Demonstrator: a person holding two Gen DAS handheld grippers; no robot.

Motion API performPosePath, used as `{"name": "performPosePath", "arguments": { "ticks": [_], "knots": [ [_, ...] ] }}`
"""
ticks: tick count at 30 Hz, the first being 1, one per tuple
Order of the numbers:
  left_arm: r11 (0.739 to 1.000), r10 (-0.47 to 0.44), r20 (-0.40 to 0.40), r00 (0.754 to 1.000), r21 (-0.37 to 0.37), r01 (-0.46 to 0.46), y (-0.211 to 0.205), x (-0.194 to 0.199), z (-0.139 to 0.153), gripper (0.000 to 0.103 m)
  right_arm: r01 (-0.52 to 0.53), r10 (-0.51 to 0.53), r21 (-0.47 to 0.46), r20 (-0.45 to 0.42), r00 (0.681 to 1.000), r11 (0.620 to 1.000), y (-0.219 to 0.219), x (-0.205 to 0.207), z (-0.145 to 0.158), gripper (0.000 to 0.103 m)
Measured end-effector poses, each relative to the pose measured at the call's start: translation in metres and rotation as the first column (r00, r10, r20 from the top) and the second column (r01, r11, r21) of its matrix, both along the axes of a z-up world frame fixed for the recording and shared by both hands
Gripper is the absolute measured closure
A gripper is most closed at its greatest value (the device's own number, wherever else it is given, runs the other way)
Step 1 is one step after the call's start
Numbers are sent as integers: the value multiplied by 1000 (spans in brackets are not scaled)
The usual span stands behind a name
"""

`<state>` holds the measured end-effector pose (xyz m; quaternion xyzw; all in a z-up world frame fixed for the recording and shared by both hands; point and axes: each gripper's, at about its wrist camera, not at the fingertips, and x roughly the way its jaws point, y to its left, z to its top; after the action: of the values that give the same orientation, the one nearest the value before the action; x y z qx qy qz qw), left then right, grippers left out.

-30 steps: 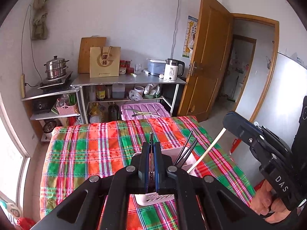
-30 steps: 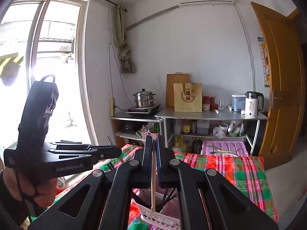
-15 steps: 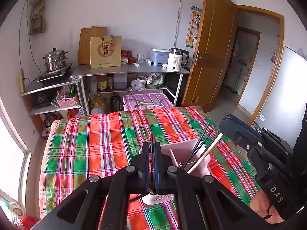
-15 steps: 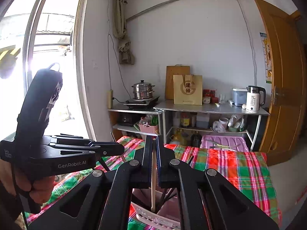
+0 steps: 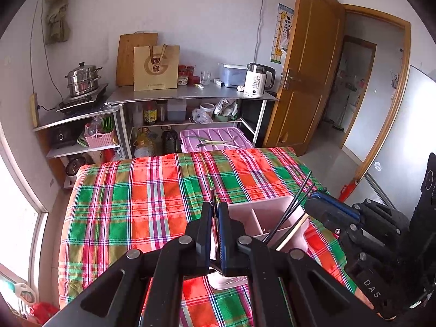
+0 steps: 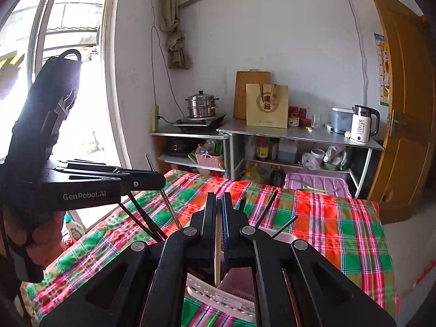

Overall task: Organize utensils
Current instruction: 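Open both grippers over the basket and pull them back up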

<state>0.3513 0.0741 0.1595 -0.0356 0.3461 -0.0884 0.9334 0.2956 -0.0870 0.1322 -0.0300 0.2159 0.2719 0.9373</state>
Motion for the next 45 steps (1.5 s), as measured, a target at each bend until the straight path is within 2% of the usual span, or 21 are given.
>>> {"name": "performPosePath", "arguments": {
  "ticks": [14,18,25,31,38,45],
  "knots": [
    [1000,22,-14,1000,6,-22,1,4,0,98,0,0,-12,-2,1000,1000,-4,-6,-1,99],
    [1000,28,11,1000,-8,-27,3,-4,5,98,4,-4,1,9,1000,1000,-10,-8,5,94],
    [999,33,76,997,-25,-31,9,-41,19,98,13,-14,22,42,999,1000,-31,-31,17,94],
    [998,48,137,989,-32,-44,13,-92,19,97,34,-35,26,44,998,999,-59,-61,16,94],
    [999,32,140,990,-47,-26,5,-148,-11,89,57,-57,-4,-34,998,998,-86,-93,-16,93],
    [997,6,58,998,-78,-1,-10,-174,-70,89,63,-71,-50,-186,980,997,-102,-112,-80,93]
  ]
}}
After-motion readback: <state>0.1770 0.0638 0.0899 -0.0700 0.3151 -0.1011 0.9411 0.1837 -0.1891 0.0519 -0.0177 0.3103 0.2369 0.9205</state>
